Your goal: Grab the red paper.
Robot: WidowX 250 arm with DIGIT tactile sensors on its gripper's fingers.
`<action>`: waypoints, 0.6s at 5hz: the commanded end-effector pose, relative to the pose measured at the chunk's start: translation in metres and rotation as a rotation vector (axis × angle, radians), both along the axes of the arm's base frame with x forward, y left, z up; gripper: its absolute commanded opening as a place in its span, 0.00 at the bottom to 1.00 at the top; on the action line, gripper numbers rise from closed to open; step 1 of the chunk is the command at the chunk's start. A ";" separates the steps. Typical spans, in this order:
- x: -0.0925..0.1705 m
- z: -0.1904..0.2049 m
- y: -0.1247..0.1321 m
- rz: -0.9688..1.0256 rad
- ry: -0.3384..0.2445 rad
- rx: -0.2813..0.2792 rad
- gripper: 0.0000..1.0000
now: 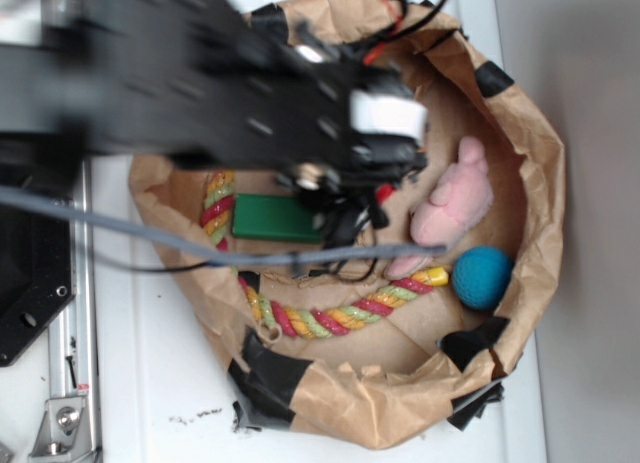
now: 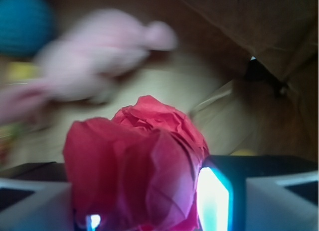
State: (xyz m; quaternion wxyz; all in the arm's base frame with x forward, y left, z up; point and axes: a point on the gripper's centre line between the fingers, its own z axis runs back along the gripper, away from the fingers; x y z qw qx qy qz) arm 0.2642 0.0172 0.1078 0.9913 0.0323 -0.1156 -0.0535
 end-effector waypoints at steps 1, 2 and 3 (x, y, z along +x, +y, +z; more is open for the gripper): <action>-0.002 0.063 -0.016 0.356 0.025 0.024 0.00; 0.001 0.055 -0.025 0.505 0.033 0.031 0.00; 0.003 0.050 -0.021 0.517 0.038 0.048 0.00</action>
